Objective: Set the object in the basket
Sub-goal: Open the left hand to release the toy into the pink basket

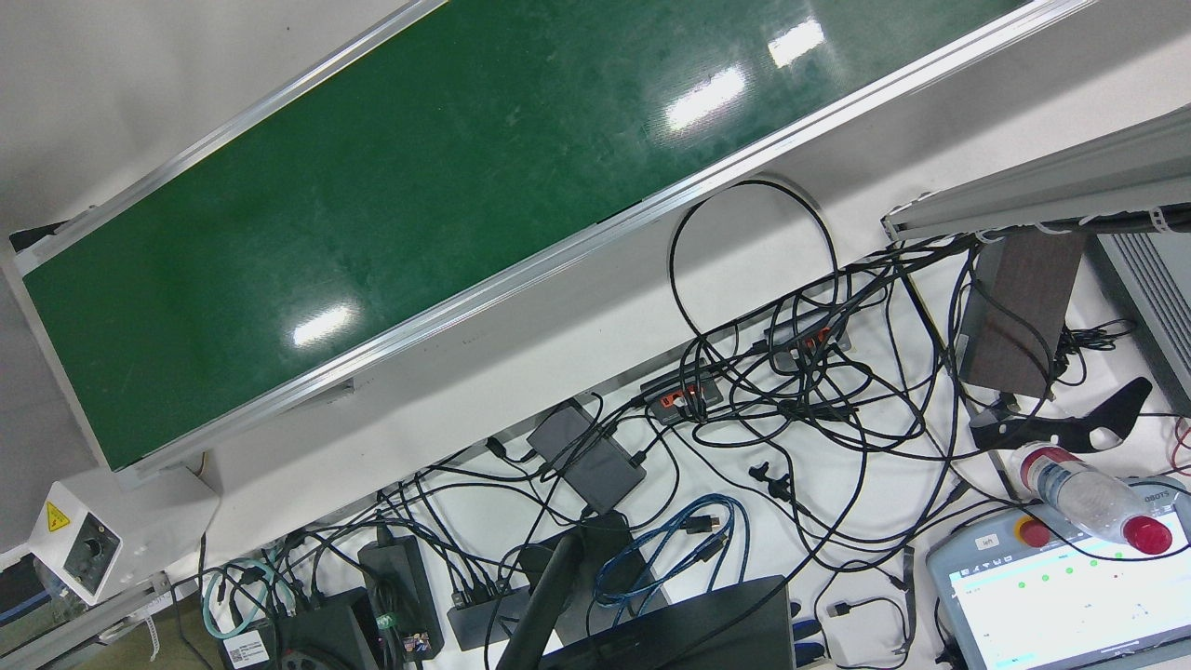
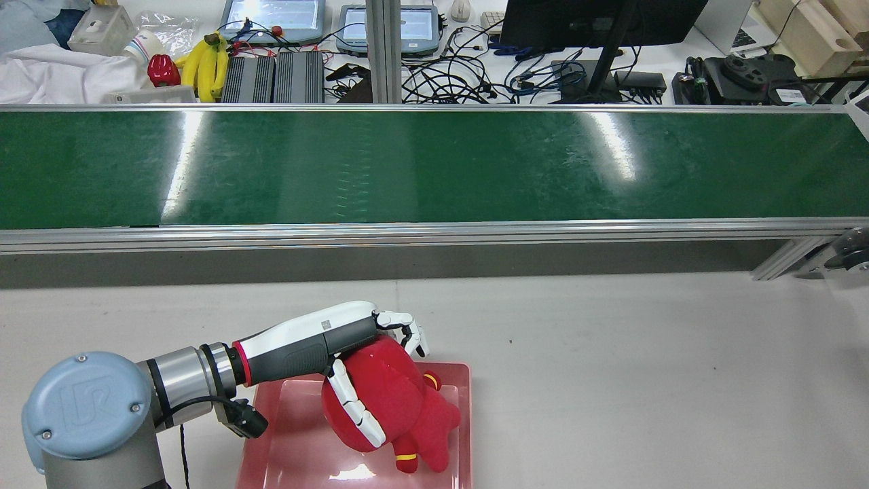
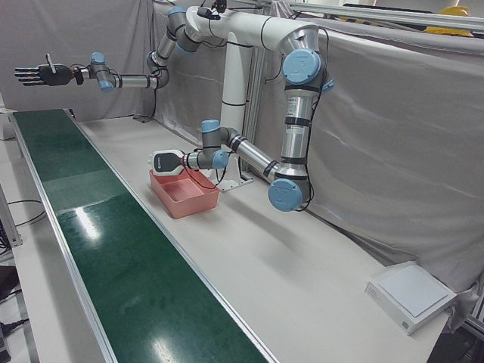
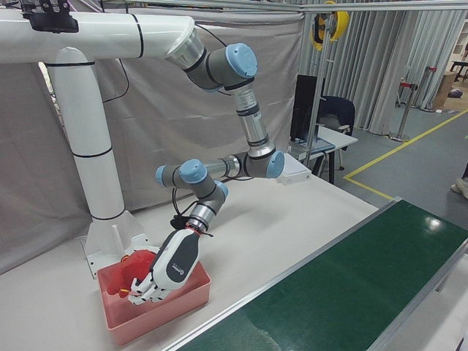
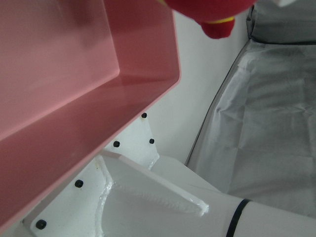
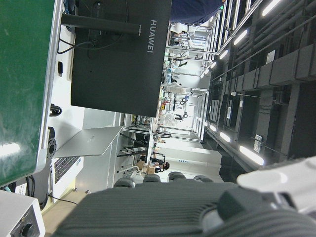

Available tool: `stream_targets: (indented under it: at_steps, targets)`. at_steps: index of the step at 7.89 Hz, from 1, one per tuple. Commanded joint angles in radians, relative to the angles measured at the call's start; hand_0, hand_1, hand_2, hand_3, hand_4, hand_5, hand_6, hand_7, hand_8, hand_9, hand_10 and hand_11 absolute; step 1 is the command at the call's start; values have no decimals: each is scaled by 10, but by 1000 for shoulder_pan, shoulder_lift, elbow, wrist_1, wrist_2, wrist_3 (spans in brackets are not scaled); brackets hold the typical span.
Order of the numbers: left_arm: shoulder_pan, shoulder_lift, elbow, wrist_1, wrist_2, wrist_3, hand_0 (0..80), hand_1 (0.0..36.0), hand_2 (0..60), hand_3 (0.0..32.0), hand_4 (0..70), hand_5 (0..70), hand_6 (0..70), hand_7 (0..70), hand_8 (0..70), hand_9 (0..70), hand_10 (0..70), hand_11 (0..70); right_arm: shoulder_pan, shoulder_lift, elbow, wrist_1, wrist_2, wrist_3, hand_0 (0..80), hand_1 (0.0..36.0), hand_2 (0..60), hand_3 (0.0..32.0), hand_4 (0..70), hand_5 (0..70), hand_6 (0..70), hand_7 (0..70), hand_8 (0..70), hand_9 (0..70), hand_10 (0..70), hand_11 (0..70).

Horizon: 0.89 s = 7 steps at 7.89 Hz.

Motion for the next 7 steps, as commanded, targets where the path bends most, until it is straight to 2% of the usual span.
stream_targets:
  at_steps: [1,2,3,5,6,7]
  targets:
    - [39,1,-16,80,2,10,554,131,0,0,166,568,93,141,201,304,82,134,0,0,0,0,0,0,0,0,0,0,0,0,0,0,0,0,0,0]
    - [35,6,-66,103,2,10,541,86,0,0,118,471,72,95,163,249,50,86,0,0,0,0,0,0,0,0,0,0,0,0,0,0,0,0,0,0]
    - [35,24,-107,131,2,10,541,76,0,0,97,430,66,83,152,233,42,74,0,0,0,0,0,0,0,0,0,0,0,0,0,0,0,0,0,0]
    - [30,55,-167,151,2,6,543,57,0,0,82,431,65,76,145,223,36,65,0,0,0,0,0,0,0,0,0,0,0,0,0,0,0,0,0,0]
    - [29,55,-183,166,2,6,543,58,0,0,84,389,59,63,137,213,26,50,0,0,-1,0,0,0,0,0,0,0,0,0,0,0,0,0,0,0]
    - [29,55,-191,172,2,4,538,61,0,0,83,392,59,66,137,213,25,49,0,0,0,0,0,0,0,0,0,0,0,0,0,0,0,0,0,0]
